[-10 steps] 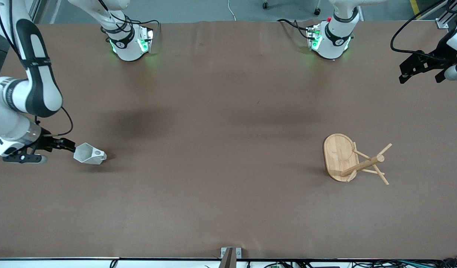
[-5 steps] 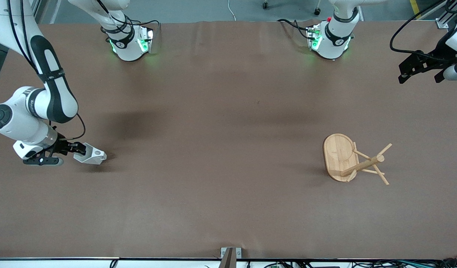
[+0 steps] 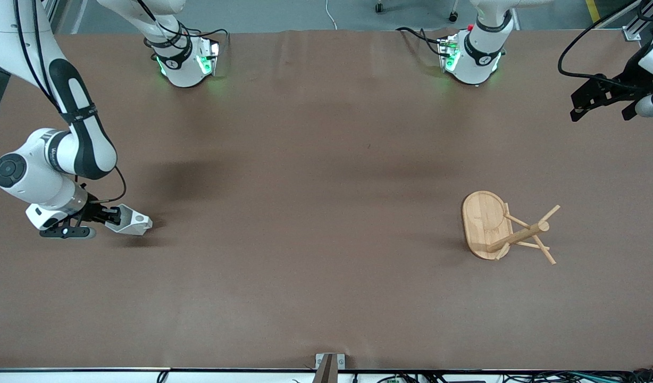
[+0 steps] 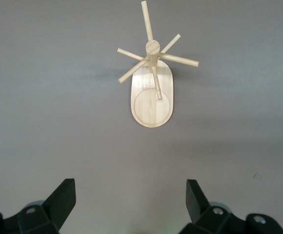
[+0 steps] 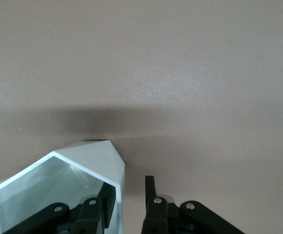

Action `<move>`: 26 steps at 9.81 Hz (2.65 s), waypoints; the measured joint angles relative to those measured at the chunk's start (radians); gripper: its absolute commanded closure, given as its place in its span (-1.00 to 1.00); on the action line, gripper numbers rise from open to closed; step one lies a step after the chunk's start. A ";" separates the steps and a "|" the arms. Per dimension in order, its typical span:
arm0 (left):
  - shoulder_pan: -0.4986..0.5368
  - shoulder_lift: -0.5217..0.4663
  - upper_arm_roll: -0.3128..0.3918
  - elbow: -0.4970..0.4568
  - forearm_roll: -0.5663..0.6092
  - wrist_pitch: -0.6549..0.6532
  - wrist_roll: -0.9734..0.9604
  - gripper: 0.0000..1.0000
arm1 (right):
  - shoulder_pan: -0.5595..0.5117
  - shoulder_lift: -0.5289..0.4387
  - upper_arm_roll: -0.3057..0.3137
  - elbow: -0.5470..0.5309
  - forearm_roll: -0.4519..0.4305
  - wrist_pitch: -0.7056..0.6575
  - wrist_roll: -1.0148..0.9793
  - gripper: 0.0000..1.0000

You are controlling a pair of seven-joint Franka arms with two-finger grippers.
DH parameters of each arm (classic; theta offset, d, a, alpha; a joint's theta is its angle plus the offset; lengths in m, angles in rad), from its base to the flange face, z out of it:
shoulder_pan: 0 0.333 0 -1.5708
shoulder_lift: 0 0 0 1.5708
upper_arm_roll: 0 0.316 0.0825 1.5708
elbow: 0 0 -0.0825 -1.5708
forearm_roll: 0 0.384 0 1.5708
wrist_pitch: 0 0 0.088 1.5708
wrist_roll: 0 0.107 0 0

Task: Hang cup on rack
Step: 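Lower the right gripper around the white cup and close it, then lift the cup with the right gripper while the left gripper approaches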

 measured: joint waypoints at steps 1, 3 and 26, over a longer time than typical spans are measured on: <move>0.000 0.000 0.000 0.000 0.000 0.000 0.000 -1.00 | 0.000 0.003 0.000 0.000 0.004 0.004 0.000 0.78; -0.001 0.000 0.000 0.001 0.000 -0.008 0.000 -1.00 | 0.000 0.005 0.000 0.000 0.009 0.005 0.000 0.99; -0.080 0.097 -0.429 0.080 -0.178 0.016 0.169 -1.00 | 0.213 -0.029 0.497 0.284 1.399 -0.547 -0.003 0.99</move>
